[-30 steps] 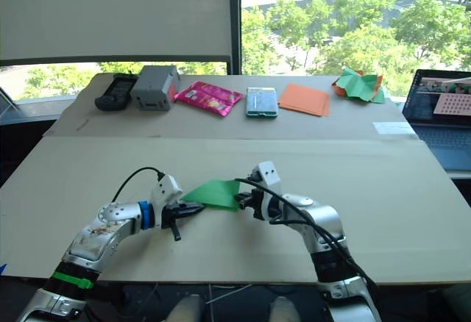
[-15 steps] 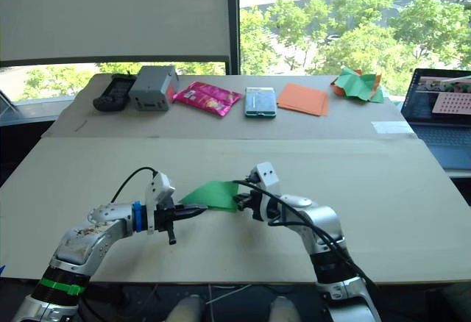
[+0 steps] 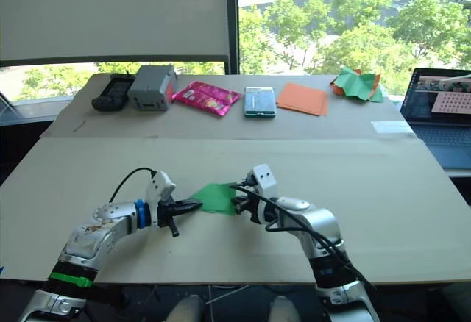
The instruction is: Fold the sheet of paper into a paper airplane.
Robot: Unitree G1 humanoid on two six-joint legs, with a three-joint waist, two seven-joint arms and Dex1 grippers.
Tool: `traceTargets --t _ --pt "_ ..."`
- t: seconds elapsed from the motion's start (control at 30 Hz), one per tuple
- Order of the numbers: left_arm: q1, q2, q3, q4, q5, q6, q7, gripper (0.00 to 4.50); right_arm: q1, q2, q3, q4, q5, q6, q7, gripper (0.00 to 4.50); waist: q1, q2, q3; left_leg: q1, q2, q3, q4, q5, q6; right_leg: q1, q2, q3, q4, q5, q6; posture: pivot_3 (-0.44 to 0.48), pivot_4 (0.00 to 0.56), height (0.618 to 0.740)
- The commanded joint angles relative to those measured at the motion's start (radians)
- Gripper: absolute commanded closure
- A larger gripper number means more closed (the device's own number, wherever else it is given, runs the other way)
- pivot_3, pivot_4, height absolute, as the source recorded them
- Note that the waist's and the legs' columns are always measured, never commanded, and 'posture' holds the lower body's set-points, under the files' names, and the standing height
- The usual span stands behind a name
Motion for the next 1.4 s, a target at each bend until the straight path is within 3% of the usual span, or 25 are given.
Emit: traceTargets --t 0.03,0.17,0.43,0.67,0.93,1.03,1.2,1.33,1.4 --pt "-0.008 -0.008 -0.006 0.033 0.027 -0.036 -0.002 4.5 0.005 0.005 -0.013 -0.052 0.024 0.011 -0.003 4.47 0.0 0.0 0.0 0.0 0.0 0.0 0.0 0.0 0.0 0.0 0.0 0.0 0.0 0.0 0.0 0.0 0.15 0.706" --pt "-0.005 -0.015 -0.015 0.051 0.044 -0.055 -0.005 4.5 0.008 0.005 -0.006 -0.057 0.024 0.012 -0.002 4.47 0.001 0.0 0.0 0.0 0.0 0.0 0.0 -0.002 -0.002 0.0 0.0 0.0 -0.001 0.0 0.0 0.0 0.15 0.706" --pt "0.02 -0.007 -0.026 0.037 0.067 -0.059 -0.001 4.5 -0.014 0.008 -0.012 -0.024 0.031 0.013 0.013 1.92 0.001 0.004 -0.005 0.0 0.0 0.0 0.0 -0.002 -0.003 0.0 0.0 0.0 -0.001 0.0 0.0 0.0 0.15 0.706" --pt "0.026 0.013 -0.038 0.042 0.103 -0.079 -0.003 4.5 -0.092 0.044 -0.09 0.087 0.092 0.031 0.027 1.92 0.0 0.005 -0.006 0.0 0.0 0.0 0.0 -0.001 -0.002 0.0 0.0 0.0 0.0 0.0 0.0 0.0 0.15 0.706" --pt "0.032 0.012 -0.042 0.042 0.106 -0.09 -0.003 4.5 -0.148 0.029 -0.082 0.178 0.091 0.003 0.079 1.92 -0.003 0.006 -0.007 0.0 0.0 0.0 0.0 0.0 0.0 0.0 0.0 0.0 0.0 0.0 0.0 0.0 0.15 0.706" --pt "0.032 0.013 -0.042 0.039 0.105 -0.086 -0.002 4.5 -0.145 0.023 -0.065 0.178 0.075 -0.015 0.089 2.73 -0.004 0.006 -0.007 0.0 0.0 0.0 0.0 0.0 0.0 0.0 0.0 0.0 0.0 0.0 0.0 0.0 0.15 0.706" --pt "0.036 0.015 -0.042 0.031 0.104 -0.083 0.001 4.5 -0.133 0.021 -0.051 0.154 0.076 -0.043 0.109 4.48 -0.007 0.006 -0.007 0.0 0.0 0.0 0.0 0.0 0.0 0.0 0.0 0.0 0.0 0.0 0.0 0.0 0.15 0.706" --pt "0.039 0.017 -0.04 0.024 0.1 -0.079 0.0 4.5 -0.127 0.008 -0.025 0.138 0.061 -0.082 0.125 4.48 -0.008 0.006 -0.007 0.0 0.0 0.0 0.0 0.0 0.0 0.0 0.0 0.0 0.0 0.0 0.0 0.0 0.15 0.706" --pt "0.04 0.018 -0.039 0.021 0.097 -0.075 -0.001 4.5 -0.101 -0.031 0.043 0.094 0.006 -0.189 0.169 4.48 -0.008 0.006 -0.007 0.0 0.0 0.0 0.0 0.0 0.0 0.0 0.0 0.0 0.0 0.0 0.0 0.0 0.15 0.706"
